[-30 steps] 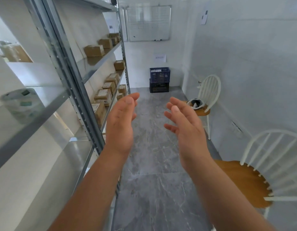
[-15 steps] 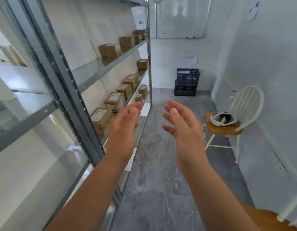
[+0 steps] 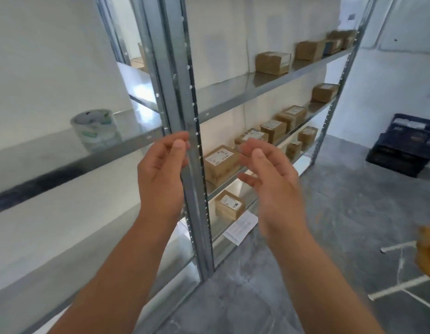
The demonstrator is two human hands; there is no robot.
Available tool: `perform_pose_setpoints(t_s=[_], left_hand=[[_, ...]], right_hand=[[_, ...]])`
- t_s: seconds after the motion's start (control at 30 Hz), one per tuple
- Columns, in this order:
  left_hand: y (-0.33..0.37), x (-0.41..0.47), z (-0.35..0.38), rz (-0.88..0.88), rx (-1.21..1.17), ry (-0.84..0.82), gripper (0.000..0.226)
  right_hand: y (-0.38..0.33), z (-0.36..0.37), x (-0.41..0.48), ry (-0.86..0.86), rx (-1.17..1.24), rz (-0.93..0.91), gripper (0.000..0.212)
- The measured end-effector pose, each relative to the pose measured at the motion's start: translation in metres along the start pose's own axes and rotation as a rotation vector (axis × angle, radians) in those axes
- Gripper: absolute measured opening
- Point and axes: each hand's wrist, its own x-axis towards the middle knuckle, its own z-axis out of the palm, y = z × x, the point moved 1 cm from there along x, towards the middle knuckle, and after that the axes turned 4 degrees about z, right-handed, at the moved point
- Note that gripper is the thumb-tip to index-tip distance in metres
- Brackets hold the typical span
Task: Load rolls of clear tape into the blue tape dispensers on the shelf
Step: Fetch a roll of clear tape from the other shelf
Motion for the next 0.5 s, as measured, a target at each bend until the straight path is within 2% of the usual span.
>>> perform_pose_setpoints(t_s=[0.17,0.27,0.5], left_hand=[[0.003,0.024,-0.059,0.089,-0.006,0.248,0.019],[0.002,0.036,-0.086,0.103,-0.024,0.37,0.02],[-0.01,0.07,-0.108,0.092,0.017,0.467,0.015]], right_hand=[[0.016,0.059,0.026,-0.228,0.087,0.065,0.022],[0.024,0.095,0.036,-0.325,0.059,0.07,0.019],[0.039,0.154,0.065,-0.481,0.045,0.064,0.026]])
